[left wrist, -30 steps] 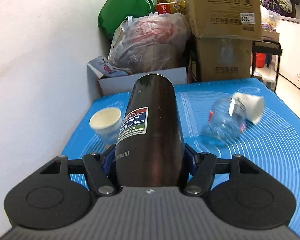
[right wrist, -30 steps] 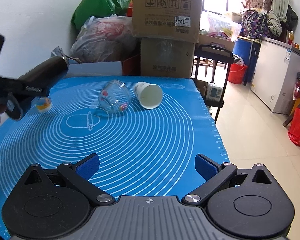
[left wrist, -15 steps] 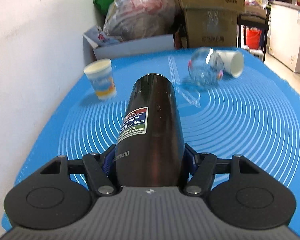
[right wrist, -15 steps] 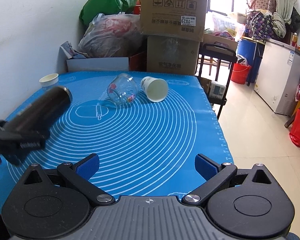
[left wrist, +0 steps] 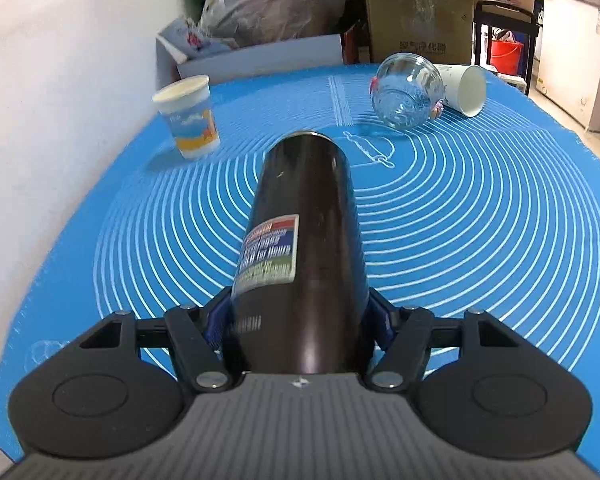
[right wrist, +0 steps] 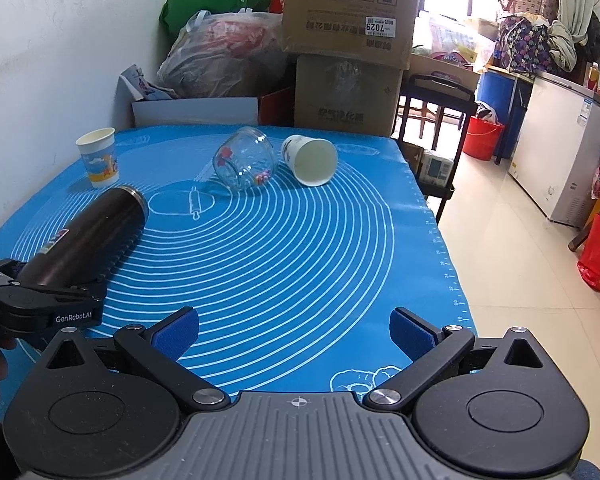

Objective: Flip cup upside down
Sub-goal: 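Lift the black thermos with the left tool and carry it toward the right tool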

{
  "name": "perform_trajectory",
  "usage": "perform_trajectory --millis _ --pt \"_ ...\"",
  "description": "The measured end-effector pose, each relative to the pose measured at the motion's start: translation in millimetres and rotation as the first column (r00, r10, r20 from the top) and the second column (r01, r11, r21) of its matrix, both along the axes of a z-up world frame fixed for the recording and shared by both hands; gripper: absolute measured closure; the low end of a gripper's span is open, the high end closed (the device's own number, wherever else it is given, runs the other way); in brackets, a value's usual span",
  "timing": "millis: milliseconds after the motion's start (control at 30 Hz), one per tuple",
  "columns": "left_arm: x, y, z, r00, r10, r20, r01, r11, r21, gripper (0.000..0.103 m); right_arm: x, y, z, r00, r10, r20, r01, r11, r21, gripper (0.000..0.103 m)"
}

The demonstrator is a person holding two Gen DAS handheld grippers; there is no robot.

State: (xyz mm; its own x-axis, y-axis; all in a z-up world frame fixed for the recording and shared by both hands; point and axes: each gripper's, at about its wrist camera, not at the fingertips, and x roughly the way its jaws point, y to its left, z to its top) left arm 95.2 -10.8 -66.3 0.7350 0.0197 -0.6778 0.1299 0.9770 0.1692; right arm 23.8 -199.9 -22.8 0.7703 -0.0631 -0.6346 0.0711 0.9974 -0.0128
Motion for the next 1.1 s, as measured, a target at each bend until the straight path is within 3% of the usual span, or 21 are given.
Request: perform_trajectory --millis 67,167,467,733,933,1100 --pt "-3.9 -1.6 3.7 0.999 0.002 0.038 -0.002 1.000 0.021 0.034 0.7 0.7 -0.4 1.000 0.003 -0.004 -0.003 1.000 -0.002 0.000" --pt "-6.9 -3.8 12.6 0.997 -0.009 0.077 0.006 0.999 0.039 0.020 1.7 1.3 -1.4 1.000 0.006 -0.009 -0.006 1.000 -0.003 0.000" --pt "-10.9 7.6 21.5 0.996 0.012 0.085 -0.014 1.000 0.021 0.019 1.8 8.4 0.2 0.999 0.036 -0.014 -0.037 0.999 -0.037 0.000" --pt "-23.3 30.3 27.4 0.995 0.039 0.089 -0.039 0.999 0.000 0.017 9.7 30.9 14.2 0.992 0.124 -0.016 -0.125 0.979 -0.162 0.000" --pt "-31.8 52.7 29.8 0.995 0.060 0.081 -0.057 0.998 -0.034 0.017 19.7 58.6 31.5 0.976 0.217 -0.027 -0.214 0.925 -0.314 0.000" --pt "-48.8 75.3 41.9 0.991 0.077 0.113 -0.070 0.995 -0.064 0.017 26.1 92.8 46.7 0.944 0.324 -0.056 -0.311 0.825 -0.472 0.000"
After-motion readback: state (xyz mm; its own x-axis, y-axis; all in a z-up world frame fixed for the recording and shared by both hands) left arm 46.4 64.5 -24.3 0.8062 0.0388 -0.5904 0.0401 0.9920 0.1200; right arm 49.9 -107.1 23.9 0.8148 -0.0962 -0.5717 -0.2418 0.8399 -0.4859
